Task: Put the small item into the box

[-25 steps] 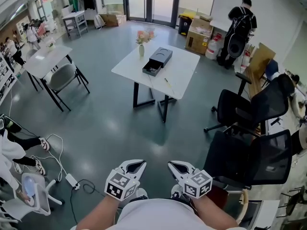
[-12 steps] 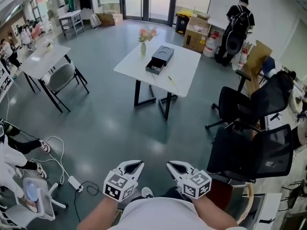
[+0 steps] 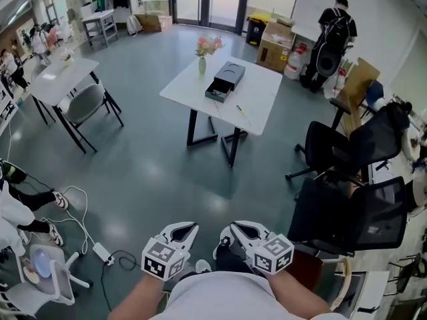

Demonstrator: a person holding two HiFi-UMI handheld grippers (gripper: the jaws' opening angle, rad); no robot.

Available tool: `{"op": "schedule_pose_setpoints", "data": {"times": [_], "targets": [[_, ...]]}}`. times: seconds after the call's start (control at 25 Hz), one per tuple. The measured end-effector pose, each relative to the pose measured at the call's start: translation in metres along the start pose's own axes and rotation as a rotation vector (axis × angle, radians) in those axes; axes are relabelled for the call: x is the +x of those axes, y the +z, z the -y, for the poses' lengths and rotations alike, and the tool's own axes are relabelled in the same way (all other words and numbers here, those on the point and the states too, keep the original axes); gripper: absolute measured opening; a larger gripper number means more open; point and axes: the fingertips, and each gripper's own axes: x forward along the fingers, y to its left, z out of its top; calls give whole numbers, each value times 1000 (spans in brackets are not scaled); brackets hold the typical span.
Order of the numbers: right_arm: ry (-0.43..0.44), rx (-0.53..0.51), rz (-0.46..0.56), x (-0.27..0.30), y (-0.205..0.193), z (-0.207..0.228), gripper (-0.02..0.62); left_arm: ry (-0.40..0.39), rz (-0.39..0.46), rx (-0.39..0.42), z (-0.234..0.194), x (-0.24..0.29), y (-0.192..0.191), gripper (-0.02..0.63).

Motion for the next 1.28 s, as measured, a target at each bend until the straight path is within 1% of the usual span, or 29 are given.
{"op": "schedule_pose_setpoints", "data": {"times": [0.2, 0.36, 0.76, 1.04, 1.16, 1.28], "targets": [[9, 15, -3, 11, 6, 18, 15, 10, -15, -3, -9, 13, 6, 15], [13, 17, 5, 25, 22, 42, 15, 18, -21, -1, -25, 35, 21, 15], [14, 22, 51, 55, 76, 140, 15, 20, -29, 45, -58, 123, 83, 15], [19, 32, 38, 59, 106, 201, 15, 19, -25, 58, -64, 180, 136, 15], [19, 36, 41, 64, 114, 228, 15, 24, -28, 61, -65, 198, 146, 16], [18, 53, 57, 68, 121, 247, 15, 28, -57, 67, -67, 214, 146, 15]]}}
